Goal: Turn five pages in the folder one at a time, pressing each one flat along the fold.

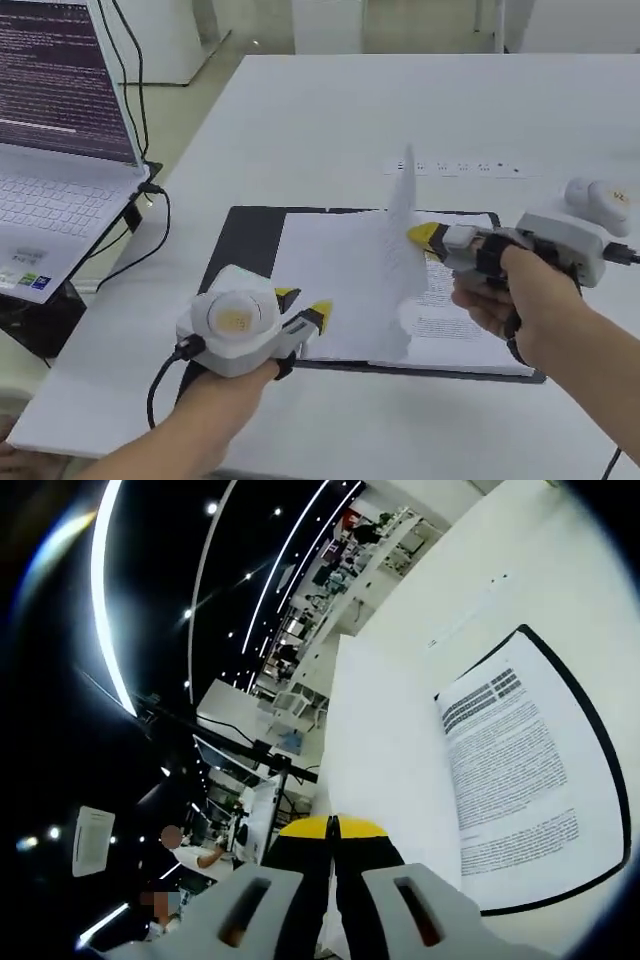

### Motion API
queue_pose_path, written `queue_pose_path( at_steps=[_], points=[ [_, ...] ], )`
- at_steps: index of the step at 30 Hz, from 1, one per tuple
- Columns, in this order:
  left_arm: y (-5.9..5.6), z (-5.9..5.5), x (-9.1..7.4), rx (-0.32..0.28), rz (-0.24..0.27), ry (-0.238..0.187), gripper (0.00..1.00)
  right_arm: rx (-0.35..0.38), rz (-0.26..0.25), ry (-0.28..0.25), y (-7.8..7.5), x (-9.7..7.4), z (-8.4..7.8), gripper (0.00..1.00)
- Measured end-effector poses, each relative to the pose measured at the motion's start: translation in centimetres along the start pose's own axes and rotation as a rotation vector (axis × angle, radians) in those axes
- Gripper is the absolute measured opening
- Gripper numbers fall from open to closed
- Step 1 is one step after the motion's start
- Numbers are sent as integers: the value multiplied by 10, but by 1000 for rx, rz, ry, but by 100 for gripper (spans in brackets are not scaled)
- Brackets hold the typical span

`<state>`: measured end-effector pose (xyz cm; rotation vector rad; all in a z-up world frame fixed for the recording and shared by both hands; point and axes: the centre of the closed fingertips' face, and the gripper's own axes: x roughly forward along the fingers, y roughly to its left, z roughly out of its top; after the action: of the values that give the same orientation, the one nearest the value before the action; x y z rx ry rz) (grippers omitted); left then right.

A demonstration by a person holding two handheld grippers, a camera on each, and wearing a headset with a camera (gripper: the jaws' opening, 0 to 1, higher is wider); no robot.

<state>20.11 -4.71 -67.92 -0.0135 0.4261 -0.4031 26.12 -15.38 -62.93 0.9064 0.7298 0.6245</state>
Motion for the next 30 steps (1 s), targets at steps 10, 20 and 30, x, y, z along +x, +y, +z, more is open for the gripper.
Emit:
queue_pose_path(
  at_steps=[10, 20, 30],
  points=[
    [37, -11, -38, 31, 26, 17, 24, -11, -40, 71, 9, 61, -41, 0],
    [50, -24, -59, 45, 20, 40, 22, -10, -98, 143, 1, 110, -75, 0],
    [59, -34, -64, 18, 24, 54, 22, 13, -154, 211, -19, 141, -111, 0]
  ],
)
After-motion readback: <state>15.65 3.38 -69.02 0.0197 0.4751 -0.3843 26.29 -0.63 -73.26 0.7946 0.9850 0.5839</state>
